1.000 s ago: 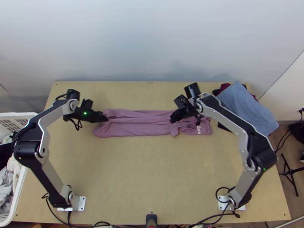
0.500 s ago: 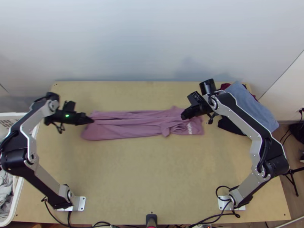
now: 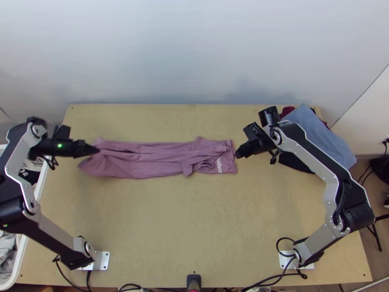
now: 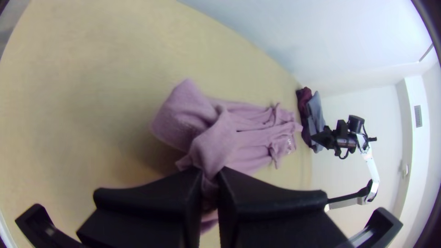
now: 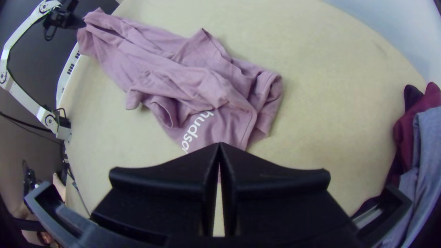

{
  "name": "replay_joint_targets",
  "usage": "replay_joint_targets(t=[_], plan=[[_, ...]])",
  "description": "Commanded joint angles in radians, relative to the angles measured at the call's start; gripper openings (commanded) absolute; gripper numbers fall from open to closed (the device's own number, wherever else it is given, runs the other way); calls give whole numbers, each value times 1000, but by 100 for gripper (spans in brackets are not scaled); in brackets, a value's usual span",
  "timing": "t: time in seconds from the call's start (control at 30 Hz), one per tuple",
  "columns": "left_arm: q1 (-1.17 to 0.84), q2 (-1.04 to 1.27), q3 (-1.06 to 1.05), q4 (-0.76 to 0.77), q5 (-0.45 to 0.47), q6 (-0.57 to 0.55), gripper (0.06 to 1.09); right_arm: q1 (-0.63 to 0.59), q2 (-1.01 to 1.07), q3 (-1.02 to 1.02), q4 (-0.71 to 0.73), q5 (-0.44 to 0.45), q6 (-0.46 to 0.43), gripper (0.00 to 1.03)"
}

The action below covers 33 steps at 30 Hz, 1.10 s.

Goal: Fold the t-shirt

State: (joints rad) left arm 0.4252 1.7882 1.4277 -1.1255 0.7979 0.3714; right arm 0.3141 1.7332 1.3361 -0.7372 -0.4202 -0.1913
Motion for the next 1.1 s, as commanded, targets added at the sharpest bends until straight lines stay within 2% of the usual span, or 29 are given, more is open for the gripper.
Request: replay_joint_targets(t=[0.0, 0.23, 0.47, 0.6, 0.8, 0.93, 1.0, 1.03, 1.07], plan=[[-169, -35, 60, -23, 44, -147, 20, 0, -34, -25, -8, 0, -4, 3], [-453, -13, 99, 112, 47, -315, 20, -10, -101, -84, -8, 0, -7, 3], [-674, 109, 249, 245, 52, -471, 21, -13, -198, -166, -8, 0, 4, 4], [-749, 183, 315, 391, 121, -572, 21, -20, -281, -241, -8, 3, 15, 4], [-850, 297, 333, 598, 153, -657, 21, -53, -379, -359, -10, 37, 36, 4], [-907, 390, 392, 633, 153, -667, 22, -83, -440, -422, -10, 40, 72, 4], [-921, 415, 396, 665, 152, -680, 27, -83, -455, -431, -10, 46, 89, 4], [-922, 430, 402, 675, 150, -677, 40, -86, -458, -430, -10, 47, 92, 4], [-922, 448, 410, 681, 152, -675, 70, -89, -458, -426, -10, 47, 92, 4]])
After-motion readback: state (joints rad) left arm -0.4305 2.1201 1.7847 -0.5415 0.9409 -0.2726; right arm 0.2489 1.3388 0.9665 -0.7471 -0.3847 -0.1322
